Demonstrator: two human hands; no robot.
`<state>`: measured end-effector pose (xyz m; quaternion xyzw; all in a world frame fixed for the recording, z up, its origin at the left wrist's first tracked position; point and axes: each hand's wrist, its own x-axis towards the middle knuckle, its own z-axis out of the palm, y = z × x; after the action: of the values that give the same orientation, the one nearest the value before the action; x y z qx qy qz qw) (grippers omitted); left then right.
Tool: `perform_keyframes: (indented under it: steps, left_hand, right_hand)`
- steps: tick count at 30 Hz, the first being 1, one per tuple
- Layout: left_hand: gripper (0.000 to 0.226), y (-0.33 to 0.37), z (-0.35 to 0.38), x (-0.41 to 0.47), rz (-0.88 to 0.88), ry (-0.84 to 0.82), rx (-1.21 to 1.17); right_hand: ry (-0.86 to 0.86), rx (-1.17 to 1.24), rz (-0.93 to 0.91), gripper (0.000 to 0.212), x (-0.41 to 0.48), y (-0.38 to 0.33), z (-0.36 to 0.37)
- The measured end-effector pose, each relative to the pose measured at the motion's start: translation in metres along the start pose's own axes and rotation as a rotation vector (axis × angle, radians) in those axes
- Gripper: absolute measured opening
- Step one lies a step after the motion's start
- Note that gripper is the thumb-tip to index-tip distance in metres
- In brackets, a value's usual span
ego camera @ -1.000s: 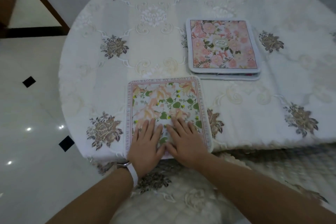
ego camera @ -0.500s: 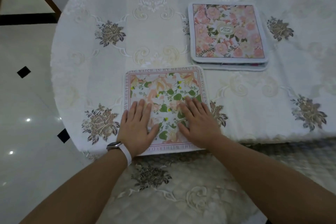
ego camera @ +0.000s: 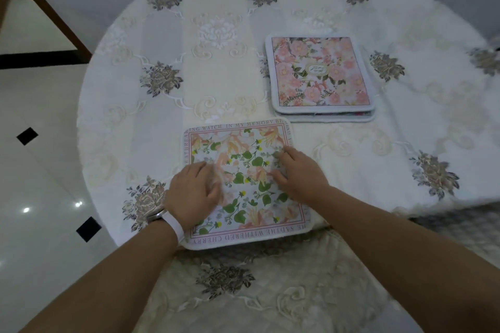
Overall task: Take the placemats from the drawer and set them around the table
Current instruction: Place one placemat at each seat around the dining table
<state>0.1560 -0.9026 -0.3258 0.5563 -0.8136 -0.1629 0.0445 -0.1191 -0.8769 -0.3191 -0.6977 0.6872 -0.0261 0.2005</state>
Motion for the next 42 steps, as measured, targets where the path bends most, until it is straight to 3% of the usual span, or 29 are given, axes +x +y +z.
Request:
perform_keyframes:
  steps: [4, 11, 21, 33, 42]
  left_hand:
    - [0.045, 0.021, -0.013, -0.012, -0.035, -0.014, -0.219]
    - [0.045, 0.065, -0.026, -0.003, -0.209, -0.116, -0.607]
    - [0.034, 0.139, -0.029, 0.063, -0.395, -0.083, -0.866]
    - [0.039, 0.204, -0.007, 0.173, -0.578, 0.141, -0.919]
    - [0.06, 0.196, 0.01, 0.236, -0.654, 0.164, -0.822]
  right_hand:
    - [0.058, 0.158, 0.136, 0.043, -0.019, -0.012, -0.018]
    - [0.125, 0.411, 0.379, 0.05, -0.048, -0.009, -0.046]
    - [0.236, 0.619, 0.549, 0.048, -0.04, 0.081, -0.095]
    - [0.194, 0.733, 0.519, 0.057, 0.04, 0.203, -0.122]
    - [0.172, 0.709, 0.474, 0.062, 0.103, 0.242, -0.133]
